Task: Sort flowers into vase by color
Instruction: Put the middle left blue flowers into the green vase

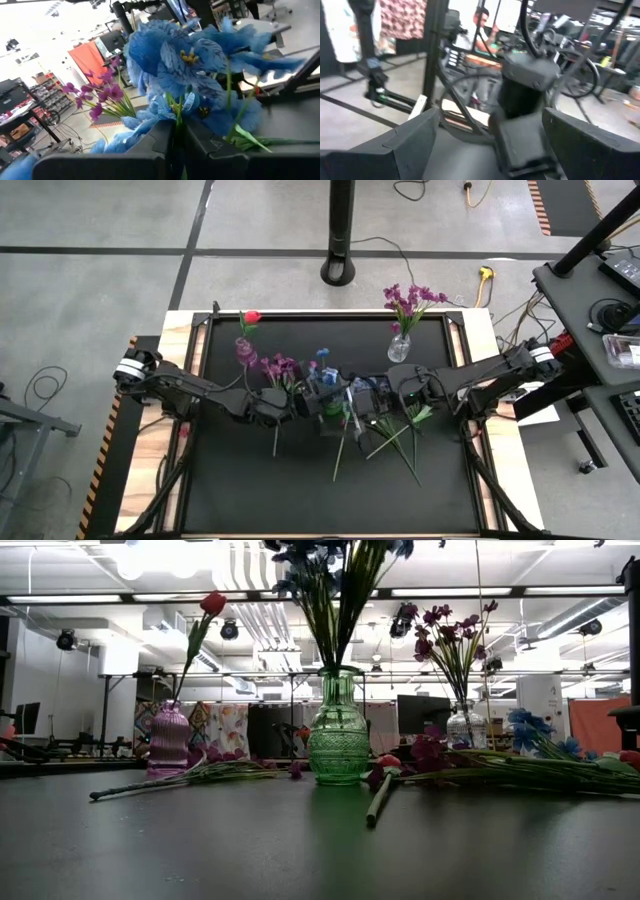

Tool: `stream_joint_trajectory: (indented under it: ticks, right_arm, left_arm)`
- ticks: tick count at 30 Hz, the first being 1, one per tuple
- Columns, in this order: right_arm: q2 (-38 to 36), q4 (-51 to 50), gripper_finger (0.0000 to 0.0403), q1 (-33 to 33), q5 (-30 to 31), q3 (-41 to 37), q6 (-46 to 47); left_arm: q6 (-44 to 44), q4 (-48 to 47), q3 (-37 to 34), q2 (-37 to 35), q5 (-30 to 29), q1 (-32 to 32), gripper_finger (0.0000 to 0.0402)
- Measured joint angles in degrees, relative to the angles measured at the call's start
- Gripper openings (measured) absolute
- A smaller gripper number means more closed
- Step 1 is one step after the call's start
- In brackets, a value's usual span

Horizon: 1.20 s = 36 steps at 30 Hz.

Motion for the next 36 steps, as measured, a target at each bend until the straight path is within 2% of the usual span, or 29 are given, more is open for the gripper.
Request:
stream_joint_trajectory:
  ticks: [10, 22, 24, 28, 30, 33, 36]
  right_arm:
    - [-2.3, -0.7, 0.0348, -0.4, 1.6, 0.5, 1.1]
    - [-5.7, -5.6, 0.0348, -0.4, 1.3, 0.8, 3.8]
    - [-5.7, -6.0, 0.0348, -0.4, 1.3, 0.8, 3.9]
    - [-6.2, -6.6, 0.0348, -0.4, 1.3, 0.8, 4.6]
    - [-6.8, -7.3, 0.0348, -0.4, 1.9, 0.8, 5.7]
    - [-8.1, -9.1, 0.0348, -0.4, 4.1, 0.8, 6.8]
    - [-9.6, -11.2, 0.0348, -0.4, 5.3, 0.8, 7.8]
  left_arm:
    - [-1.8, 0.4, 0.2, -0.1, -1.7, 0.0, 0.0030]
    - [-1.6, 0.3, 0.3, -1.2, -2.0, -1.9, 0.0117]
    - [-0.5, 0.2, 0.4, -1.5, -4.5, -2.7, 0.0133]
    - [2.5, 0.1, 2.0, -1.6, -15.5, -5.2, 0.0159]
    - [4.2, -1.1, 3.4, -1.6, -18.5, -6.8, 0.0169]
    - [4.3, -6.7, 7.1, -1.6, -21.5, -9.1, 0.0180]
    - [-1.1, -16.7, 12.7, -1.6, -23.2, -10.9, 0.0183]
